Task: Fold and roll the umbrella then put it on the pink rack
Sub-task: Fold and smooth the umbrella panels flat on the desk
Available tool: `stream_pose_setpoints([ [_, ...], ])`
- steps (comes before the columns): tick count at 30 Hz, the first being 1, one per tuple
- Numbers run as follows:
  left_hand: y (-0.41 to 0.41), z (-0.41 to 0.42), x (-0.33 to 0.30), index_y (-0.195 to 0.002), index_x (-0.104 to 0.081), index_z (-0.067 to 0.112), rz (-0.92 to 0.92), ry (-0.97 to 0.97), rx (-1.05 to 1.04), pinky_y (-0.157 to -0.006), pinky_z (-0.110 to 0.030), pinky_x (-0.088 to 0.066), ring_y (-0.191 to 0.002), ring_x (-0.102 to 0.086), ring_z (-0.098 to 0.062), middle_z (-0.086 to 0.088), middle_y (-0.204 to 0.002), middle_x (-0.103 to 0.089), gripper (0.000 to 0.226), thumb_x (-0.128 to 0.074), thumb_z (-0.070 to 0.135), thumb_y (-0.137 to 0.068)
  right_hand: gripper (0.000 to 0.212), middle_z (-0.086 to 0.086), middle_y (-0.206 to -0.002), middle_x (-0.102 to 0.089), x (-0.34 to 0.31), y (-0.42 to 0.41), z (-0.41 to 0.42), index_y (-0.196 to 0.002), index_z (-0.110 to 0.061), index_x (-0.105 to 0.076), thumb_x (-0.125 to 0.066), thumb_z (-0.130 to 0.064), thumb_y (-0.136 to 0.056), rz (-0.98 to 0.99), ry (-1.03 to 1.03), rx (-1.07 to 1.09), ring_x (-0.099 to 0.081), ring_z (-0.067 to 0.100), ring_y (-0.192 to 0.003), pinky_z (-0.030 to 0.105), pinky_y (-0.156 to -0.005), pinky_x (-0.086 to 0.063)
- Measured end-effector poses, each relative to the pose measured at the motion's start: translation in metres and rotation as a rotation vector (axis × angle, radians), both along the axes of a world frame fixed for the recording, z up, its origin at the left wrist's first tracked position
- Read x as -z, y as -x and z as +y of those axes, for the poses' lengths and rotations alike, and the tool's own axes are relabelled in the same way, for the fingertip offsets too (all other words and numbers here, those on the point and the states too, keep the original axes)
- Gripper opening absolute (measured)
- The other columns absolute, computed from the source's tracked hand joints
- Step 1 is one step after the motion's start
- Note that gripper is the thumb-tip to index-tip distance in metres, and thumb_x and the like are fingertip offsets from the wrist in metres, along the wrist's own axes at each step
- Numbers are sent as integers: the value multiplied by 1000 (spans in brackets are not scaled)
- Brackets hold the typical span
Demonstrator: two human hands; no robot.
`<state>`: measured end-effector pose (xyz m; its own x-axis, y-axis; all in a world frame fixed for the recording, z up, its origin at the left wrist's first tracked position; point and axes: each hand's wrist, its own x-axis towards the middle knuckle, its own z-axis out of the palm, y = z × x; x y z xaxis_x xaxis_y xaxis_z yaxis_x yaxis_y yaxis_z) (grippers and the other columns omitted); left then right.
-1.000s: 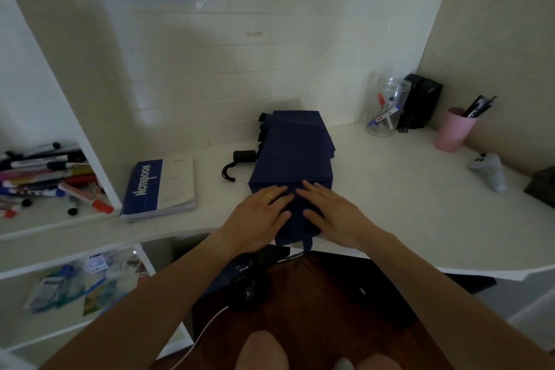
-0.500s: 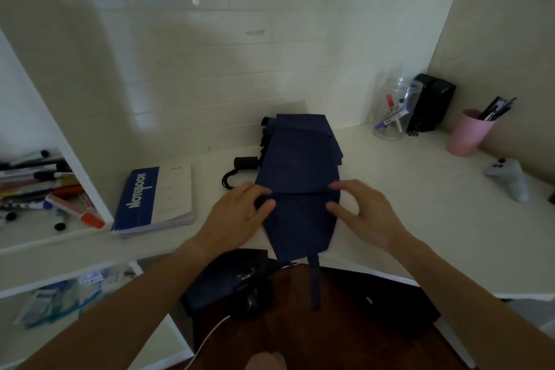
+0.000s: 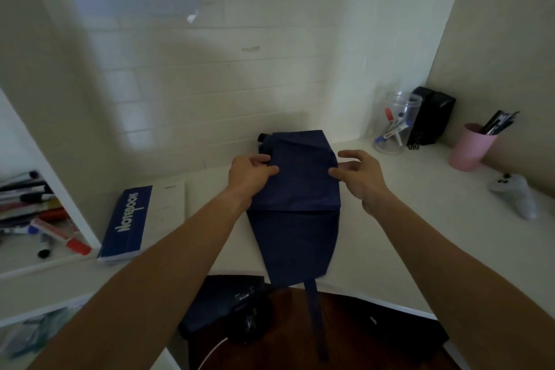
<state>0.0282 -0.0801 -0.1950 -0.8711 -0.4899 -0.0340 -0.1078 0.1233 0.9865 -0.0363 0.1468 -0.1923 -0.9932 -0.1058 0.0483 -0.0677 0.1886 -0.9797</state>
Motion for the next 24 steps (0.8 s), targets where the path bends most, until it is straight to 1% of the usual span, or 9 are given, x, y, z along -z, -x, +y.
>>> stream_pose_setpoints([
  [2,-9,1,-3,-108,-74,18,74,5,33,-88,-30,-59,-95,-70,-16,-2,-102,-71,36,-85,9,-75,40,12,-96,-70,-2,-7,5,-120,-12,-64,-76,-2,-83,38,33,-43,-70,24,-91,19,-65,-51],
  [4,-23,3,-7,-115,-73,13,138,-3,73,-78,-15,-57,-89,-66,-7,1,-99,-68,36,-79,2,-81,36,12,-95,-71,-3,-17,11,-119,-11,-67,-74,0,-85,84,59,-94,-70,24,-91,17,-69,-54],
  [7,-40,1,-8,-118,-73,12,179,44,108,-79,-16,-57,-90,-67,-11,-3,-101,-70,39,-78,-1,-81,39,17,-108,-72,-4,-31,19,-119,-14,-67,-73,3,-84,158,86,-156,-71,31,-97,25,-78,-60],
  [10,-58,2,-6,-116,-73,11,188,28,155,-76,-13,-56,-90,-70,-12,-6,-101,-73,38,-78,-1,-80,44,23,-105,-71,-3,-47,26,-121,-16,-64,-73,7,-84,221,117,-214,-70,34,-92,26,-76,-60],
  [14,-84,14,-6,-95,-76,12,205,17,145,-71,-13,-55,-79,-71,-1,1,-92,-76,17,-85,15,-81,42,21,-99,-74,-3,-67,34,-118,-15,-66,-73,7,-83,282,8,-249,-71,32,-92,30,-80,-61],
  [17,-96,17,1,-91,-77,16,252,178,90,-76,-15,-55,-78,-69,1,2,-91,-76,13,-85,18,-81,32,15,-95,-74,2,-76,37,-106,-14,-71,-73,7,-83,331,-55,-194,-71,26,-85,28,-79,-60],
  [19,-108,18,9,-90,-76,22,283,355,87,-71,-7,-48,-76,-65,6,10,-88,-74,12,-83,17,-82,27,3,-87,-73,7,-84,39,-95,-18,-73,-74,6,-82,362,-117,-163,-68,9,-77,22,-75,-55],
  [21,-120,20,18,-88,-73,27,288,479,101,-67,-7,-45,-76,-66,5,17,-87,-73,14,-81,17,-84,25,-6,-81,-72,14,-94,40,-89,-20,-73,-74,4,-83,381,-187,-152,-65,-4,-71,13,-68,-51],
  [24,-135,22,34,-85,-71,29,319,563,81,-67,-9,-44,-80,-67,-2,18,-89,-71,19,-81,14,-82,21,-9,-86,-74,25,-108,45,-89,-23,-76,-76,-2,-83,407,-246,-141,-68,0,-79,14,-65,-51],
])
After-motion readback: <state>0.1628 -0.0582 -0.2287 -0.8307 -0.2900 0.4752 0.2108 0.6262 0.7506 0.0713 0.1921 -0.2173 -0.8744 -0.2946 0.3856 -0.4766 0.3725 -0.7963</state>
